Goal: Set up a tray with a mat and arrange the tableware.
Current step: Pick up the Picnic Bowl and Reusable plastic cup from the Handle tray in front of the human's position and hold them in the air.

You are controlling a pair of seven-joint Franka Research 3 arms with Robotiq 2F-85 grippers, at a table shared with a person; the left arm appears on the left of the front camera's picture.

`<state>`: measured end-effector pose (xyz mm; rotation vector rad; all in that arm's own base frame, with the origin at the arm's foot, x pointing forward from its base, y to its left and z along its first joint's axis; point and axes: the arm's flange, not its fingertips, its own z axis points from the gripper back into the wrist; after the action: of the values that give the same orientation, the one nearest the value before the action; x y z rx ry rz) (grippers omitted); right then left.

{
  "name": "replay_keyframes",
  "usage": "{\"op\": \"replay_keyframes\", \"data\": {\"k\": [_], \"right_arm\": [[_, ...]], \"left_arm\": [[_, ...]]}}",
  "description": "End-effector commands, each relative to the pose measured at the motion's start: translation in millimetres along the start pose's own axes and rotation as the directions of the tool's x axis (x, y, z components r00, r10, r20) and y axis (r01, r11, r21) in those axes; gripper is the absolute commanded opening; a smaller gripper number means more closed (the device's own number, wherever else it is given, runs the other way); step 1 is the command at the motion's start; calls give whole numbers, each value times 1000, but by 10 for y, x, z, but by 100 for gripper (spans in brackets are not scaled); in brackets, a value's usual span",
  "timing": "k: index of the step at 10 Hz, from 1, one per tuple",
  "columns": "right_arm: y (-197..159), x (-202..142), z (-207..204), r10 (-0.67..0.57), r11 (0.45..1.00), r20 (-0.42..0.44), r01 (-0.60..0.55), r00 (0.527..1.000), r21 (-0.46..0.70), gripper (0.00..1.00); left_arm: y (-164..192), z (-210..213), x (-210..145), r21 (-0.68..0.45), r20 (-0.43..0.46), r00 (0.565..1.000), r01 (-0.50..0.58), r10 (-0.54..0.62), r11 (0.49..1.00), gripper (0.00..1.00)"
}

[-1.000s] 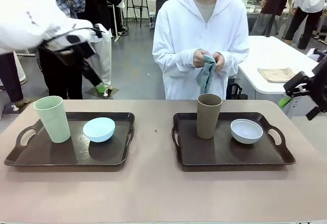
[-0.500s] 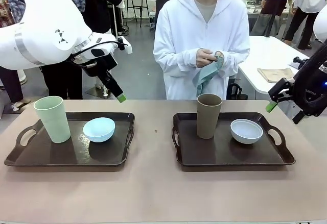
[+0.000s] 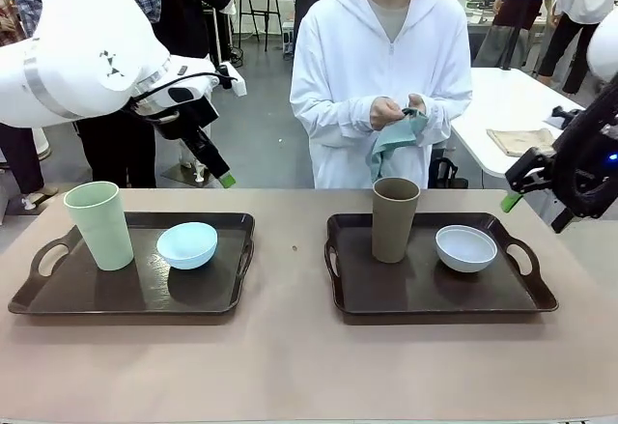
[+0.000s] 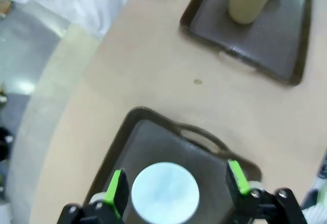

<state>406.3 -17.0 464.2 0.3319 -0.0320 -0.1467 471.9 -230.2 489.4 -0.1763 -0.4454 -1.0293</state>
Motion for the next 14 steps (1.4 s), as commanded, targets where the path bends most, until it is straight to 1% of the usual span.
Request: {"op": "replay_keyframes", "data": {"k": [1,2,3,4,5,6,7,8,9,11,12,13,14], "right_arm": [[218,257,-141,0,997,-5,0,1000,-77,100],[272,321,-179,-12,995,-14,10,1000,-96,100],[308,364,-221,-15,994,-14,13,1000,-111,100],[347,387,-283,-1,993,-27,-2,1000,-118,100],[348,430,-339,-5,992,-35,0,999,-126,100],[353,466,-392,-14,992,-45,8,999,-129,100],[354,485,-431,-16,992,-60,8,998,-128,100],[363,500,-429,-36,992,-59,29,998,-119,100],[304,415,-415,6,995,-53,-11,999,-102,100],[294,432,-450,-2,995,-60,-4,998,-102,100],[325,417,-491,-30,987,-53,21,998,-158,100],[378,405,-550,-17,977,-39,8,999,-214,100],[399,414,-611,-20,974,-40,10,999,-227,100]], "left_arm": [[169,-299,307,-144,105,991,95,-80,985,100],[170,-456,466,-170,162,976,170,-143,971,100],[144,-612,623,-199,230,951,252,-204,947,100],[71,-790,804,-231,268,933,305,-241,924,100],[21,-963,955,-225,296,904,380,-309,897,100],[-8,-1128,1090,-224,312,894,399,-322,889,100],[-64,-1289,1183,-272,317,894,405,-316,873,100],[-131,-1030,1045,-209,278,914,358,-295,910,100],[-131,-1030,1045,-209,278,914,358,-295,910,100],[-131,-1030,1045,-209,278,914,358,-295,910,100],[-96,-1136,1142,-222,302,904,375,-302,900,100],[-290,-1195,1107,-239,364,862,454,-354,858,100],[-388,-1288,1089,-259,384,849,477,-363,840,100]]}}
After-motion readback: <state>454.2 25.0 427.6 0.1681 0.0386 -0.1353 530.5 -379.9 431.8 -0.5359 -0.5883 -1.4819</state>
